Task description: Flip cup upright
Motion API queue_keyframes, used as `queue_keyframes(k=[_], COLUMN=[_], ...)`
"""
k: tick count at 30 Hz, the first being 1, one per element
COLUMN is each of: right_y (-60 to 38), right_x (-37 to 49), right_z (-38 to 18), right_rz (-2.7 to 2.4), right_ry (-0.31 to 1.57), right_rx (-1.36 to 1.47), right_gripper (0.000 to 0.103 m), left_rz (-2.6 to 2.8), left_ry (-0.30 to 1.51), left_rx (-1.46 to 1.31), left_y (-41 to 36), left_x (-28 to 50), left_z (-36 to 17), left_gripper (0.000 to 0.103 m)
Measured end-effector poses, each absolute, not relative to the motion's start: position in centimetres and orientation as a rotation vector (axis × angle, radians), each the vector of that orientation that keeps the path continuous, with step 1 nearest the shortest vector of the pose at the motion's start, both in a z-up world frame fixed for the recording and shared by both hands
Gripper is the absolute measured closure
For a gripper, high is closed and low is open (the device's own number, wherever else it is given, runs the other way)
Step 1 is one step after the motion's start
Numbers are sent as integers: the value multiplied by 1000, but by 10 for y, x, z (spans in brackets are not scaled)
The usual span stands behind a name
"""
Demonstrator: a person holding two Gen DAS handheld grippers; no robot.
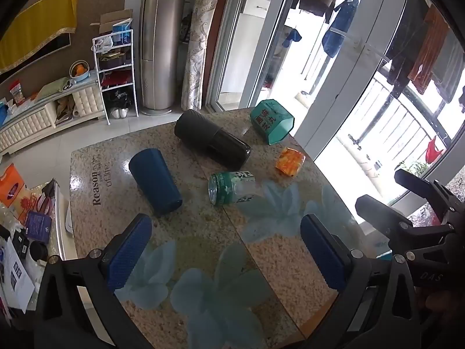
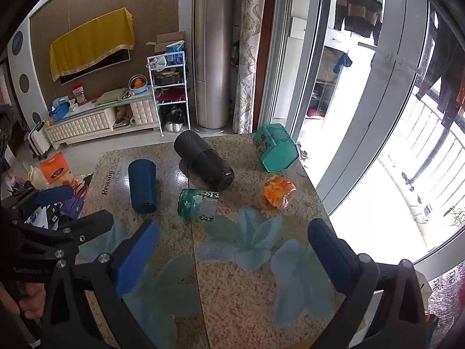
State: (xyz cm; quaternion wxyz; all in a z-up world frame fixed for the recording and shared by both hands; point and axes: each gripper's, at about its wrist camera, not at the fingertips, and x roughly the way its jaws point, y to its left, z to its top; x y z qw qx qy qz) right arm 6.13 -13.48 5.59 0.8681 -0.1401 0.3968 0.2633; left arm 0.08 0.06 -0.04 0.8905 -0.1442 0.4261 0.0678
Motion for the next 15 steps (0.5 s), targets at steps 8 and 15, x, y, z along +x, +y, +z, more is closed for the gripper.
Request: queue_keyframes(k=[8,15], right_y=[-134,-131], right_x=[61,60], right_z=[55,54], right_rz=[548,553], right_ry=[834,842], right_rx=[-300,-301], right_gripper=[0,0], left_rz=[132,138], left_ry=[872,882], left_rx=[-307,-304], left_y=[3,8], left_x=[-1,0], left_z=[-3,-5], left_gripper=[0,0])
